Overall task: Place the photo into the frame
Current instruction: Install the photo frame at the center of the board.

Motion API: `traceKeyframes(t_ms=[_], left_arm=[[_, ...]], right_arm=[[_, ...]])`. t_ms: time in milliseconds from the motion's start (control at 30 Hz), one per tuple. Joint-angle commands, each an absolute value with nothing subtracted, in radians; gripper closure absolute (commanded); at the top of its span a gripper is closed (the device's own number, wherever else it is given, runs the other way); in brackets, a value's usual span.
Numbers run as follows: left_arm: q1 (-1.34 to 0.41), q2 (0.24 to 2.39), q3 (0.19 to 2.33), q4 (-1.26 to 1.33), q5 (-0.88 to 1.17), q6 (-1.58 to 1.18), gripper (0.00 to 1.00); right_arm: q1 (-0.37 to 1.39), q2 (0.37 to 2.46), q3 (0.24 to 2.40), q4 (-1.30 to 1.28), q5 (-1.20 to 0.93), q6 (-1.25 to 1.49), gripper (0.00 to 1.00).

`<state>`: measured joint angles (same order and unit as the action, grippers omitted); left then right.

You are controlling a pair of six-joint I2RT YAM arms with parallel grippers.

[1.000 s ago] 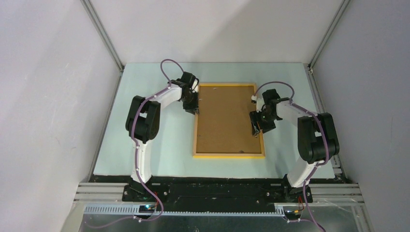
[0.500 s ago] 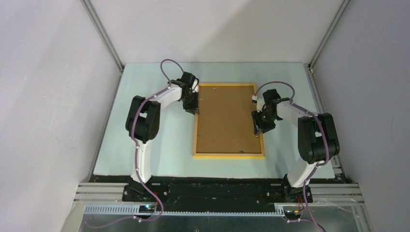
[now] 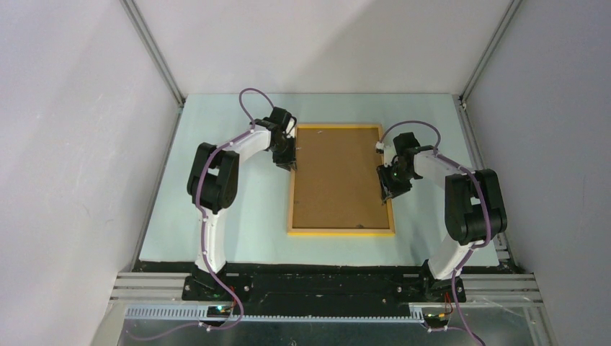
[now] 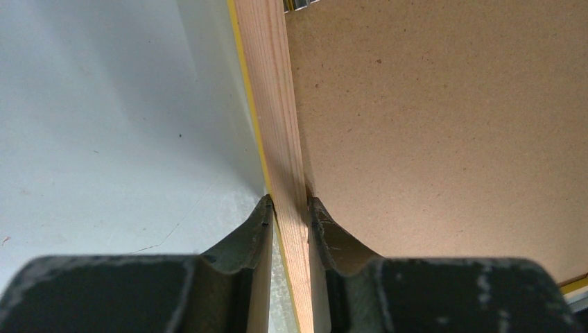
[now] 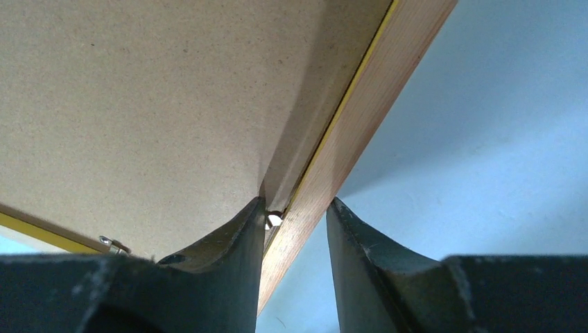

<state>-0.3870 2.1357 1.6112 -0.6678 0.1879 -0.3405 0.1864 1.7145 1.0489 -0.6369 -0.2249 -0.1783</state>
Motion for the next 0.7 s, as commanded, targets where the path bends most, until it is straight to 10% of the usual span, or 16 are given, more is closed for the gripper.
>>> traceKeyframes(t_ms=[0, 667], left_arm=[[-0.411, 2.146, 1.592, -0.668, 0.216, -0.34, 1.0], [-0.408, 2.147, 1.592, -0.668, 0.214, -0.339, 1.0]], right_arm=[[0.193, 1.7, 1.036, -0.665, -0.253, -0.235, 0.58], [0.191, 1.706, 1.026, -0.684, -0.274, -0.328, 0.59]])
